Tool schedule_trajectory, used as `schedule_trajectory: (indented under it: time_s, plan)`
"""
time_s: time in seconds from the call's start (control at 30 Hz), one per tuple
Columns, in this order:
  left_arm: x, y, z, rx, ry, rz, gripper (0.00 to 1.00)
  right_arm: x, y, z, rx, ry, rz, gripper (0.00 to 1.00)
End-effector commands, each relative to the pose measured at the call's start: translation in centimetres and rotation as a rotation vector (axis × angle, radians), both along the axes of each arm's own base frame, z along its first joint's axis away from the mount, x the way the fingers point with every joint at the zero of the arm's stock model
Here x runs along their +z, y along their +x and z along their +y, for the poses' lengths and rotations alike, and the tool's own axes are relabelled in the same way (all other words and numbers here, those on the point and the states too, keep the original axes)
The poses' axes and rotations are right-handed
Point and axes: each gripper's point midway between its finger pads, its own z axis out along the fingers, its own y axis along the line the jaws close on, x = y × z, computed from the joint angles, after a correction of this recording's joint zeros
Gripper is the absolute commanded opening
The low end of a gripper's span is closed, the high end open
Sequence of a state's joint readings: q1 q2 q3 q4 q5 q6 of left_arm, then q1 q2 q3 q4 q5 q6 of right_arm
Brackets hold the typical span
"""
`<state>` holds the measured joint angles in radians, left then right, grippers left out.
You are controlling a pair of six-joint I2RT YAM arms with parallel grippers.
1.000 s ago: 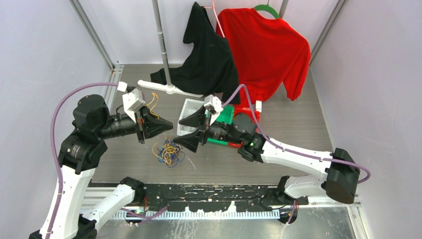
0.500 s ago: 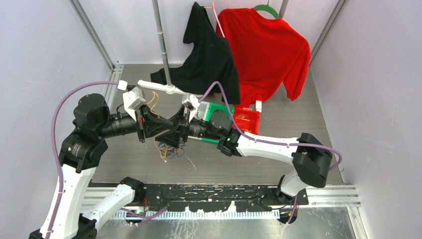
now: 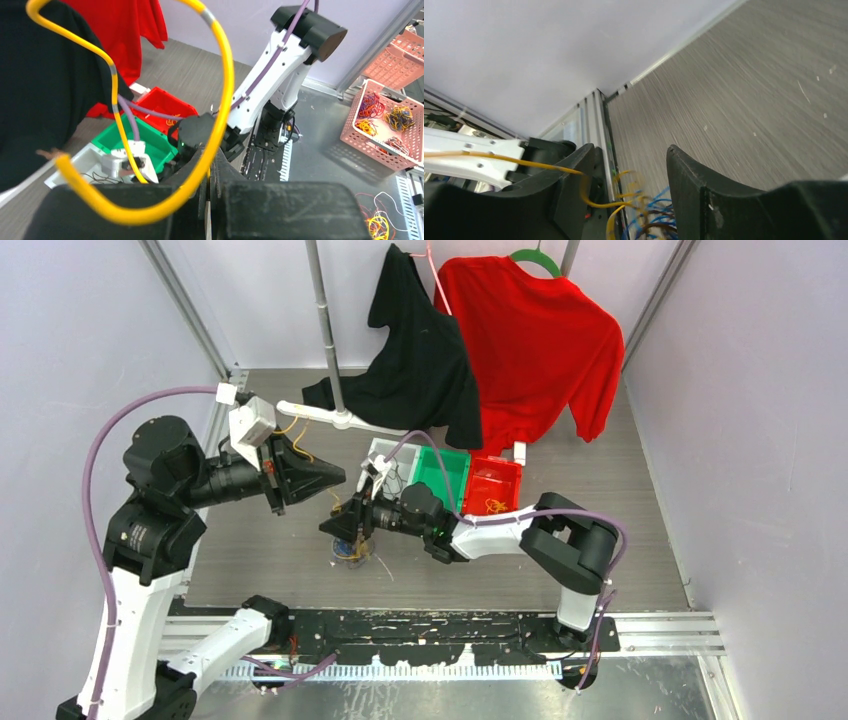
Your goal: Untangle the cables
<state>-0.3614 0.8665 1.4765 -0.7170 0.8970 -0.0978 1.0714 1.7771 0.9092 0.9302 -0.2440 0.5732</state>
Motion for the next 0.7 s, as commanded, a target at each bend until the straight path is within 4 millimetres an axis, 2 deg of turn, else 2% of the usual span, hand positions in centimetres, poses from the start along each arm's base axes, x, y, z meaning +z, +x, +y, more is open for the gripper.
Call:
schedule_trajectory:
  time_s: [0.0, 0.17, 0.33, 0.67]
  plan:
    - [4.0, -0.9, 0.3, -0.007, -0.051, -0.140, 0.00, 0.1, 0.4, 0.0, -0.029, 0.059, 0.003, 0.62]
    - [6.2, -0.2, 0.8, 0.042, -0.046, -0.256, 0.00, -3.4, 0.1, 0.0, -0.049, -0.011, 0.023, 0.64]
    - [10.3, 0.3, 1.7, 0.106, -0.050, -0.428, 0.00, -6.4, -0.5, 0.1, -0.065, -0.075, 0.024, 0.67]
    - [17.5, 2.3, 4.4, 0.331, -0.057, -0.804, 0.00, -9.3, -1.2, 0.1, -0.087, -0.155, 0.020, 0.70]
